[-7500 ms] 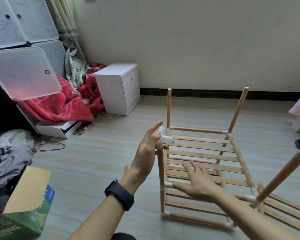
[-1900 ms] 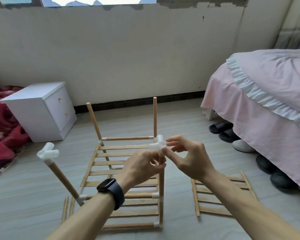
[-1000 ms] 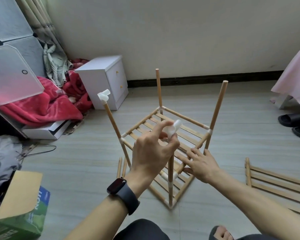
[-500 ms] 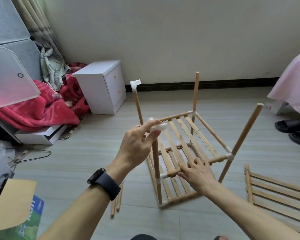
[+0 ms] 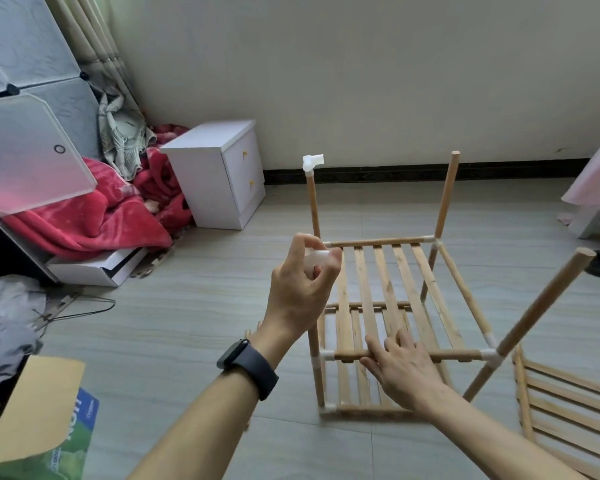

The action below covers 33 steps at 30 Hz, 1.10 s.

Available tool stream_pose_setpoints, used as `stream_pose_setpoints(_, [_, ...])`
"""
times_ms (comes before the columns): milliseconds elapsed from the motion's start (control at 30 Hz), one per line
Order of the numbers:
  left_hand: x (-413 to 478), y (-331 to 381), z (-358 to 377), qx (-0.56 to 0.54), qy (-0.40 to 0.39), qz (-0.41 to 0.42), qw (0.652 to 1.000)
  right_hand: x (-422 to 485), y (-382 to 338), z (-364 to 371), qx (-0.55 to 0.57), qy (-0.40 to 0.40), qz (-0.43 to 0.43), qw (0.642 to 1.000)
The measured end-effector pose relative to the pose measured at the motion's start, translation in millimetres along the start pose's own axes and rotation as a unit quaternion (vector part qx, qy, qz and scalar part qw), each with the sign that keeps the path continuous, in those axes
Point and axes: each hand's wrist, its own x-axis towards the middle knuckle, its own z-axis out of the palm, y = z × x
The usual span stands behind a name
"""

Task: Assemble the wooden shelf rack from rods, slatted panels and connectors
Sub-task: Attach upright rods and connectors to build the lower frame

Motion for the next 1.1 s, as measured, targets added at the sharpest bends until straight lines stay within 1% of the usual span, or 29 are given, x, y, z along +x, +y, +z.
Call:
stream_pose_setpoints(133, [4.6,-5.5,4.8,-0.035,0.022,-0.010,0.999,2.4,-1.2,4.2,0.007,0.003,0.009,1.000])
stream_pose_setpoints(267, [10.1,-8.9,0.7,-0.043,0.029,0.004,0.999,6.0,-6.4,1.9,0.015,-0.004,0.016,1.000])
stream_pose_setpoints(367, [13.5,-11.9,-4.8,-0.037,0.017,0.016,0.999,6.3,-11.1,2.8,0.021,-0.004,0.022,1.000])
stream_pose_setpoints(500, [6.1,-25.9,-13.2,-0.003,-0.006,0.037,0.999,2.5,-11.7,3.9,0.042,0.022,0.019,0.999])
stream_pose_setpoints(533, [-4.0,-35.8,-16.9,0.004,0.007,0.035,0.999,1.5,-10.3,4.7,0.046,0.033,0.017,0.998])
stream_pose_setpoints(567, [-18.1,-49.5,-21.7,0.006,0.037,0.012,0.999,0.6,-9.3,6.1,0.043,0.048,0.014,0.998])
stream_pose_setpoints(633, [-61.1,-88.5,-31.7,0.008,0.128,-0.081,0.988,-0.9,-9.0,11.2,0.021,0.079,0.012,0.997])
stream_pose_setpoints(667, [-88.7,-111.7,-37.0,0.022,0.164,-0.147,0.975,-1.3,-9.9,14.0,0.006,0.084,0.016,0.996])
stream_pose_setpoints(700, [-118.7,-136.2,-42.7,0.052,0.183,-0.223,0.956,-1.7,-11.7,17.0,-0.008,0.083,0.022,0.996])
stream_pose_setpoints(733, [-149.6,-161.7,-49.1,0.094,0.178,-0.305,0.931,-1.4,-14.1,19.5,-0.021,0.082,0.028,0.996])
stream_pose_setpoints(767, [-181.1,-185.2,-55.3,0.135,0.147,-0.392,0.898,-1.4,-16.8,21.4,-0.030,0.085,0.033,0.995])
stream_pose_setpoints(800, [-211.5,-203.7,-60.4,0.170,0.096,-0.474,0.859,-1.0,-19.1,22.8,-0.030,0.097,0.037,0.994])
stream_pose_setpoints(833, [-239.9,-217.7,-63.3,0.201,0.031,-0.541,0.816,-0.6,-20.6,24.4,-0.025,0.115,0.039,0.992])
stream_pose_setpoints(867, [-265.8,-227.8,-64.6,0.225,-0.041,-0.588,0.776,0.0,-21.8,26.0,-0.019,0.130,0.041,0.990])
stream_pose_setpoints(900, [-288.3,-234.9,-63.9,0.245,-0.105,-0.618,0.740,0.8,-22.7,27.4,-0.016,0.139,0.043,0.989])
stream_pose_setpoints(933, [-307.2,-240.2,-61.8,0.257,-0.152,-0.635,0.712,1.5,-23.9,28.7,-0.015,0.141,0.043,0.989])
stream_pose_setpoints(967, [-322.1,-244.6,-58.6,0.262,-0.182,-0.647,0.693,2.4,-24.8,29.4,-0.014,0.140,0.042,0.989])
stream_pose_setpoints(1033, [-339.4,-251.0,-49.7,0.254,-0.204,-0.661,0.675,3.6,-26.1,29.3,-0.013,0.138,0.045,0.989])
stream_pose_setpoints(1100, [-344.5,-254.4,-40.9,0.257,-0.198,-0.670,0.668,3.2,-27.0,28.3,-0.014,0.131,0.048,0.990])
